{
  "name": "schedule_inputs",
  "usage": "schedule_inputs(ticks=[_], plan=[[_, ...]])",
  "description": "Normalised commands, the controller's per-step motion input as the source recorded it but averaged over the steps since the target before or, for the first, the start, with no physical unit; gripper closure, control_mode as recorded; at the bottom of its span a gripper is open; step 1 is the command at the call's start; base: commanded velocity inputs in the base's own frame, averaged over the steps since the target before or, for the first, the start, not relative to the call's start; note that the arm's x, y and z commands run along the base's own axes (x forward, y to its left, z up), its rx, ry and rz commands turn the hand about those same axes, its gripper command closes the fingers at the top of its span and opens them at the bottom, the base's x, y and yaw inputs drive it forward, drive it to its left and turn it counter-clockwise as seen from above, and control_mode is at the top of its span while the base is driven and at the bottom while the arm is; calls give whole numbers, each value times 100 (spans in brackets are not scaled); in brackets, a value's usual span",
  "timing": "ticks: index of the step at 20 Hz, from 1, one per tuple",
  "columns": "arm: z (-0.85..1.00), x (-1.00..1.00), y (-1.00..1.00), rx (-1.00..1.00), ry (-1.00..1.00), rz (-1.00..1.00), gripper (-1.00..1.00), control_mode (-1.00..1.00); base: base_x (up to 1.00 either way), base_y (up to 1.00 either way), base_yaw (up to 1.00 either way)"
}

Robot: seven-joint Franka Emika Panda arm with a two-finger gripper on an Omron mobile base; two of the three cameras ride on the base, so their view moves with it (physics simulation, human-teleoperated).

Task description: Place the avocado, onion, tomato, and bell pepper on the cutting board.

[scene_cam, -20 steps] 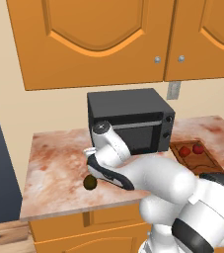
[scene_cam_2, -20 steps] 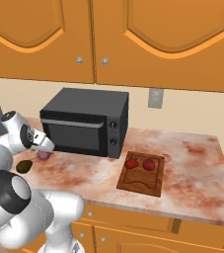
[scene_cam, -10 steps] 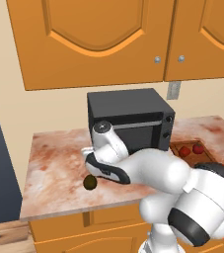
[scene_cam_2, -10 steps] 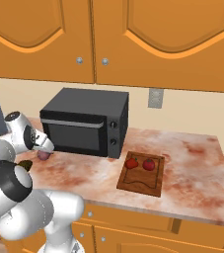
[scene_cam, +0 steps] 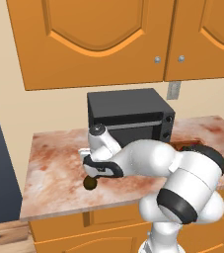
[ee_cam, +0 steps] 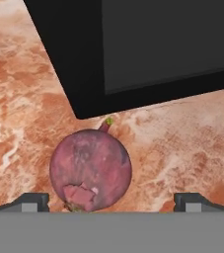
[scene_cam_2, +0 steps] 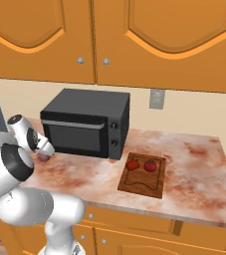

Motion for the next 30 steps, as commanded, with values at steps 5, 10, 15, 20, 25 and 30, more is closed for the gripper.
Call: schedule_inputs(ticks=[5,10,15,20,25,30], plan=[[-8,21,5,0,4,-5,-100,-100,0,0,0],[-12,5,-1,0,4,-2,-100,-100,0,0,0],[-19,0,0,0,7,0,-100,-100,0,0,0],[-21,0,-2,0,2,0,-100,-100,0,0,0],[-21,2,3,1,1,0,-100,-100,0,0,0],[-22,0,7,0,2,0,100,-100,0,0,0]])
